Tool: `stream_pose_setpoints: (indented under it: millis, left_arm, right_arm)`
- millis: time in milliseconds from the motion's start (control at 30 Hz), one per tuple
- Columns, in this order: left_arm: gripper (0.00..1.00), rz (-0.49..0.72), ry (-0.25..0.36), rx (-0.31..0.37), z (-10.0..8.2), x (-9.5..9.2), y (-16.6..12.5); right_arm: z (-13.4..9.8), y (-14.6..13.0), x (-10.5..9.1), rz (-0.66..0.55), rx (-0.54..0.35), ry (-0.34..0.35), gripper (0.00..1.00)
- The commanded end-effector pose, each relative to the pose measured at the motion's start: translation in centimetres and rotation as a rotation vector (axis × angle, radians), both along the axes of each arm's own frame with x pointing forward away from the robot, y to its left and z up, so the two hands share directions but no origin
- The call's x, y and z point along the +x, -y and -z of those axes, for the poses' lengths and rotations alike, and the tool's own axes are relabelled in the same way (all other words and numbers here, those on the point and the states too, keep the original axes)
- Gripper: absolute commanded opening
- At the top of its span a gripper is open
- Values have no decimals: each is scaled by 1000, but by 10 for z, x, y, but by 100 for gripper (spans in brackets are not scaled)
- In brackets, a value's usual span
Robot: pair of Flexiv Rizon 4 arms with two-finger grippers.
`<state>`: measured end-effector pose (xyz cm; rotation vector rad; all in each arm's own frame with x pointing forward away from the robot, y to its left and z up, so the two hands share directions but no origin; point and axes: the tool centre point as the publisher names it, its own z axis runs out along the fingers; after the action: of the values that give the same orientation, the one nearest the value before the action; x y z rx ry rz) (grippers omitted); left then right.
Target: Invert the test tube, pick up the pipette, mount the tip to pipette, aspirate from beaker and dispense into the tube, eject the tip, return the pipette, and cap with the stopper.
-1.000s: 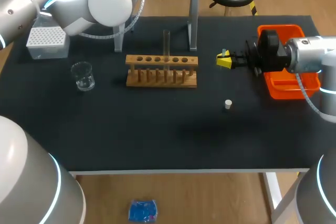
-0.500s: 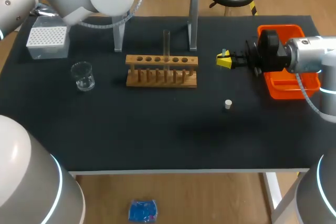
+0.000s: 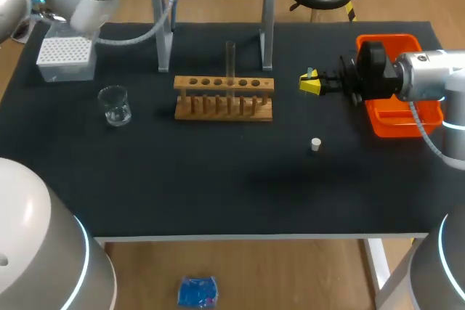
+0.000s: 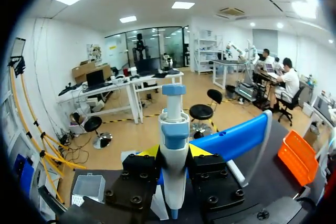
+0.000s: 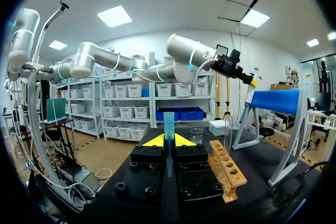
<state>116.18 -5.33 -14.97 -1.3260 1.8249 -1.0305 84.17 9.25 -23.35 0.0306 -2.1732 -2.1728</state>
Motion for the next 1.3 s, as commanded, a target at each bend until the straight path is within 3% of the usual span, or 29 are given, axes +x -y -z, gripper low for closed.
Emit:
stream_pose_setpoints:
  millis: [33, 200, 267, 333, 533, 700, 1267, 1300]
  left_arm:
    - [0, 339, -95, -105, -4, -14, -18]
    - [0, 497, -157, -125, -9, -30, -26]
    - [0, 527, -164, -85, -11, -39, -29]
    - [0, 585, -175, -113, -14, -49, -34]
    - [0, 648, -140, -213, -30, -82, -49]
    - [0, 698, -95, -238, -42, -115, -49]
    - [0, 698, -95, -238, -42, -115, -49]
    - [0, 767, -71, -222, -40, -113, -43]
  right_arm:
    - [-1, 1, -1, 1, -2, 0, 0]
    - [-1, 1, -1, 1, -2, 0, 0]
    - [-1, 1, -1, 1, -2, 0, 0]
    - [-1, 1, -1, 1, -2, 0, 0]
    - [-1, 1, -1, 1, -2, 0, 0]
    - [-1, 1, -1, 1, -2, 0, 0]
    - [-1, 1, -1, 1, -2, 0, 0]
    - [-1, 1, -1, 1, -2, 0, 0]
